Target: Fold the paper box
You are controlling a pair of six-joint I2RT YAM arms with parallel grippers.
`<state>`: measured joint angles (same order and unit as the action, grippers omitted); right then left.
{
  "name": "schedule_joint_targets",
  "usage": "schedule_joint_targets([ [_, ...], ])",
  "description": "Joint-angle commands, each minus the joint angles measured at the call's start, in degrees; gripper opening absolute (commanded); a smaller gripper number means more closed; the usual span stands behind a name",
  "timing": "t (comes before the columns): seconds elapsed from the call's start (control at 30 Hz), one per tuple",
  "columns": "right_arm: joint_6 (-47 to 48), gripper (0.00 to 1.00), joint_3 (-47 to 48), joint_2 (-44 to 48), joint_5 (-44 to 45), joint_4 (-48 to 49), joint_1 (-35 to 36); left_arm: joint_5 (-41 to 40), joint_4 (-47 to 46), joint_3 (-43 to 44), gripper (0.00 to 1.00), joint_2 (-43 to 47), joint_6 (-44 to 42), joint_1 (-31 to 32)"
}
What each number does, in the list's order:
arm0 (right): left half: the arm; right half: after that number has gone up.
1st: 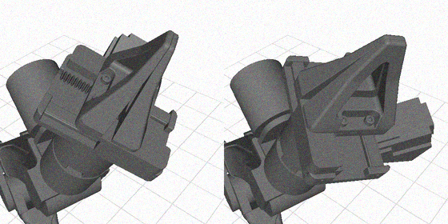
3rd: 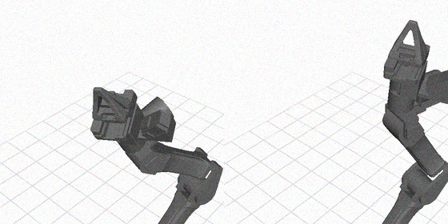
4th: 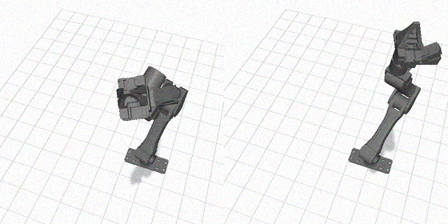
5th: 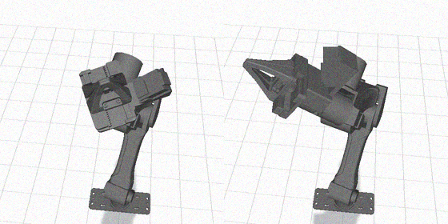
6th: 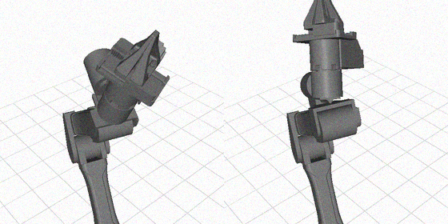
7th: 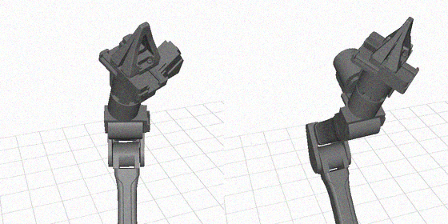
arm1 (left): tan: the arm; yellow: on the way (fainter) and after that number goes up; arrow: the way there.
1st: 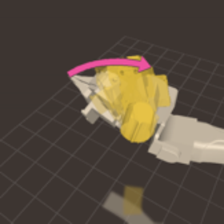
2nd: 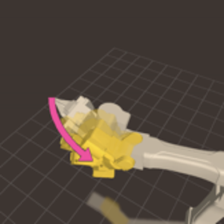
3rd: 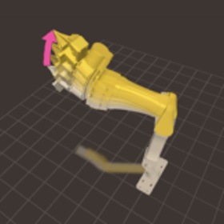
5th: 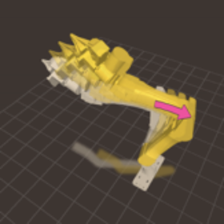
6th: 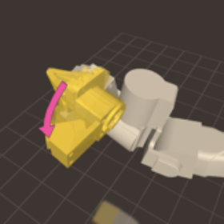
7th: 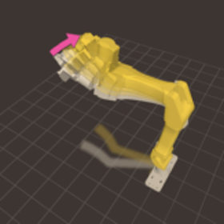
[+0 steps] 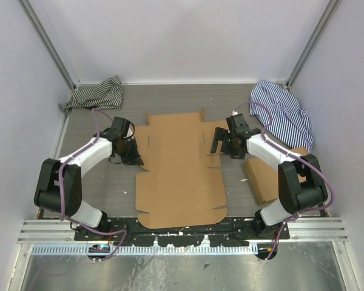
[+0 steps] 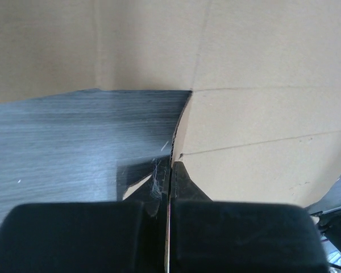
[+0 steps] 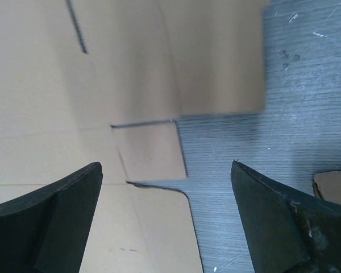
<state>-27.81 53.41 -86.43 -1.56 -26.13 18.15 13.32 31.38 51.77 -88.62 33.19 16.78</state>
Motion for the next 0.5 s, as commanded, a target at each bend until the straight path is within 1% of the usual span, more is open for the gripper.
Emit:
schedule_joint_targets([
  [0.0,-1.31,1.00,0.90,0.01,-2.10,1.97,-0.13,-2.69,3.05,2.00,0.00,5.28,0.89,-0.08],
  [0.1,-0.91,1.00,-0.13,1.17,-4.49,2.24,-0.13,-2.34,2.69,2.43,0.00,8.33,2.31,-0.05],
  [0.27,0.91,0.99,-1.68,1.15,-9.72,4.65,0.12,-1.47,3.73,3.86,0.00,10.73,2.68,-0.15],
  [0.47,1.10,0.98,-2.18,-0.40,-9.99,6.26,0.17,-2.65,5.42,5.50,0.00,14.07,2.22,-0.10],
])
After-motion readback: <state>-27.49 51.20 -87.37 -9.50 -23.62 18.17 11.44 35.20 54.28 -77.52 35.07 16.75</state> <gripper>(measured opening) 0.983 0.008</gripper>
